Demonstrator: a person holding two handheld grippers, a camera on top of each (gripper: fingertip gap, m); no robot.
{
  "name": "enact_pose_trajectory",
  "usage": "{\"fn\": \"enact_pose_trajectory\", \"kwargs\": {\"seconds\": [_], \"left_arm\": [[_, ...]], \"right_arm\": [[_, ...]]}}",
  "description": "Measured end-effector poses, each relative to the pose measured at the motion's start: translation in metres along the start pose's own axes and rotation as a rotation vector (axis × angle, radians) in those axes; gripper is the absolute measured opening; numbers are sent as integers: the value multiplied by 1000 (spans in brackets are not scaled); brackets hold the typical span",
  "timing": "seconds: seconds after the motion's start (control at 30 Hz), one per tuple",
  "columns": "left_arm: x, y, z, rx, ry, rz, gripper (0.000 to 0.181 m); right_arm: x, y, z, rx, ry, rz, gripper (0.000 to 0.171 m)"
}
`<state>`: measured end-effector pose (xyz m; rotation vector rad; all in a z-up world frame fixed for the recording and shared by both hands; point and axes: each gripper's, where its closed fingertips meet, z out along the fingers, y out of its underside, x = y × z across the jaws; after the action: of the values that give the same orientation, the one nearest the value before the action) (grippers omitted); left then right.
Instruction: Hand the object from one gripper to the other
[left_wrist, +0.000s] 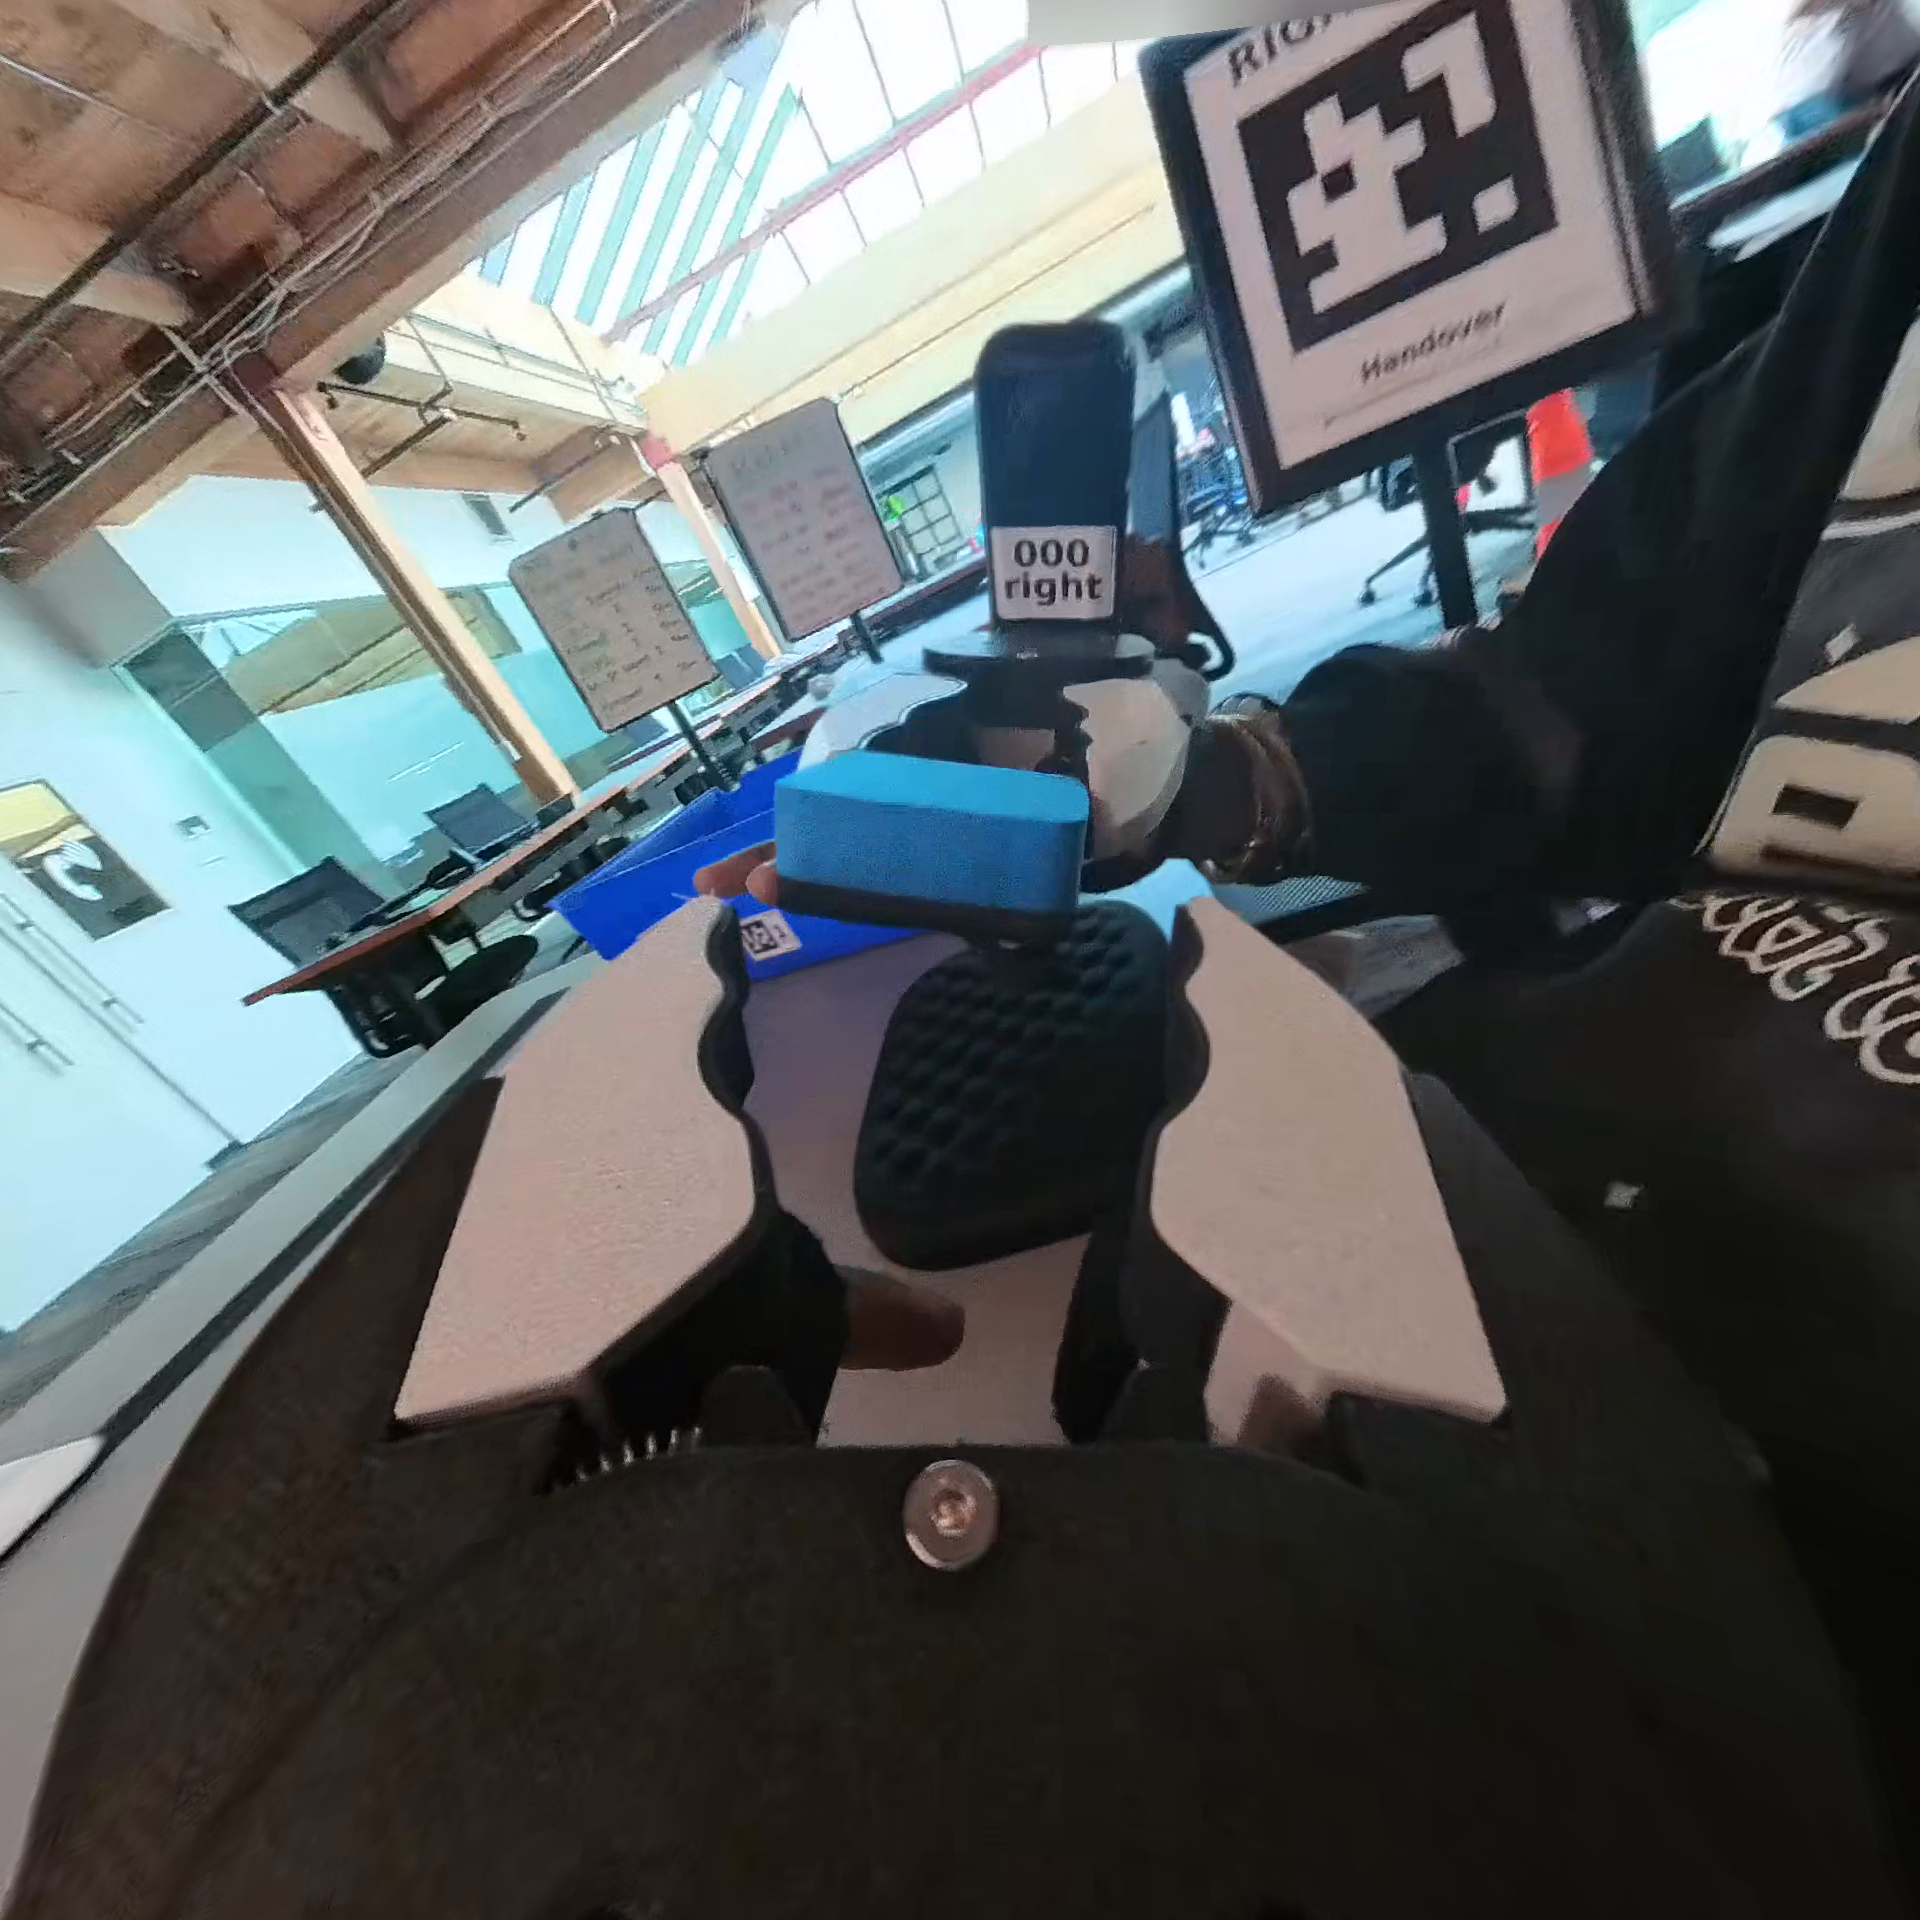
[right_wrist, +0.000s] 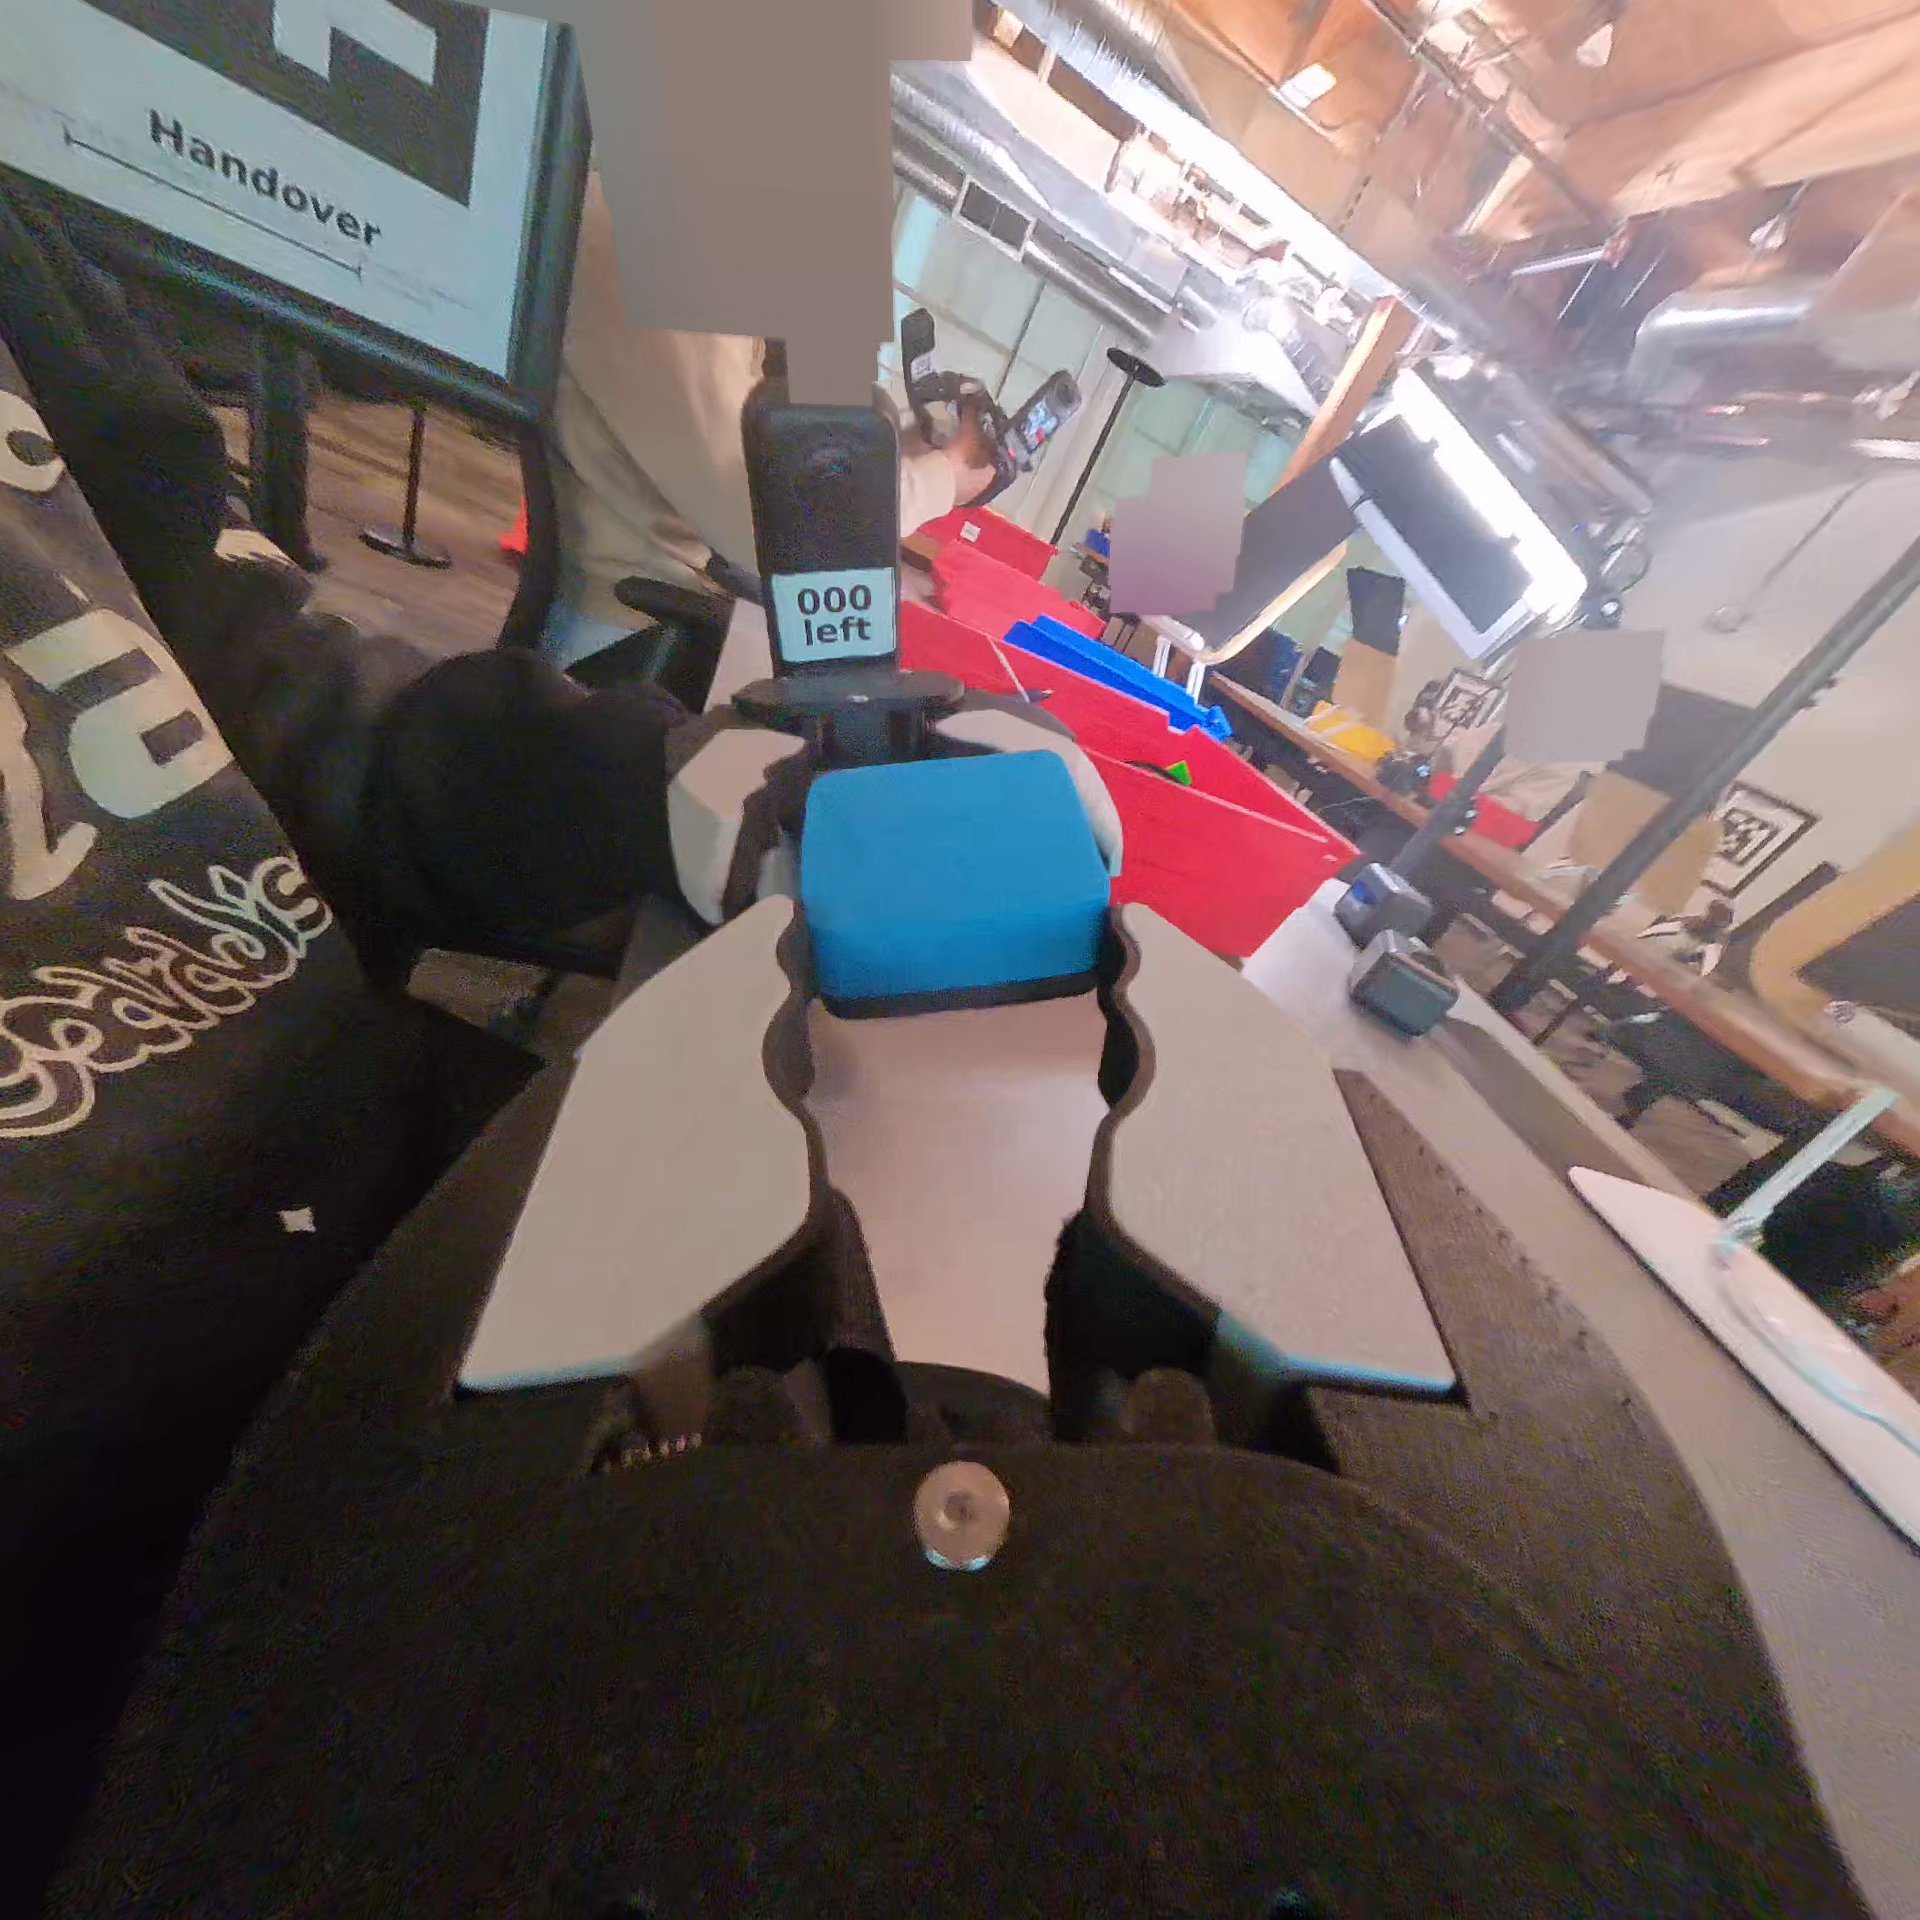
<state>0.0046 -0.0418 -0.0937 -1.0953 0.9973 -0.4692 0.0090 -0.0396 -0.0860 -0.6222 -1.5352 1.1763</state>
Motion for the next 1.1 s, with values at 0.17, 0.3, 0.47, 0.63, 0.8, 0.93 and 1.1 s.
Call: {"fn": "enact_pose_trajectory", "kwargs": {"seconds": [0.17, 0.3, 0.47, 0.63, 0.8, 0.93, 1.1], "left_arm": [[1, 1, 1, -4, 10, -14, 65], [0, 2, -1, -35, 22, -48, 56], [-18, -5, -10, 19, 1, -308, 55], [-14, -10, -13, 50, 97, -522, 55], [-4, -5, -9, 7, 151, -545, 56], [-2, -6, -10, 9, 158, -540, 56], [-7, -20, -12, 122, 47, -235, 66]], "right_arm": [[-6, 8, 5, -46, -31, 15, 53], [-6, 9, 7, -51, -23, 18, 53], [5, 3, 2, -11, 117, -311, 59], [3, -10, -1, -57, 273, -856, 40], [-8, -6, 7, -108, 252, -1006, 26], [-9, -3, 8, -137, 239, -1013, 20], [0, -11, 1, -83, 201, -672, 20]]}}
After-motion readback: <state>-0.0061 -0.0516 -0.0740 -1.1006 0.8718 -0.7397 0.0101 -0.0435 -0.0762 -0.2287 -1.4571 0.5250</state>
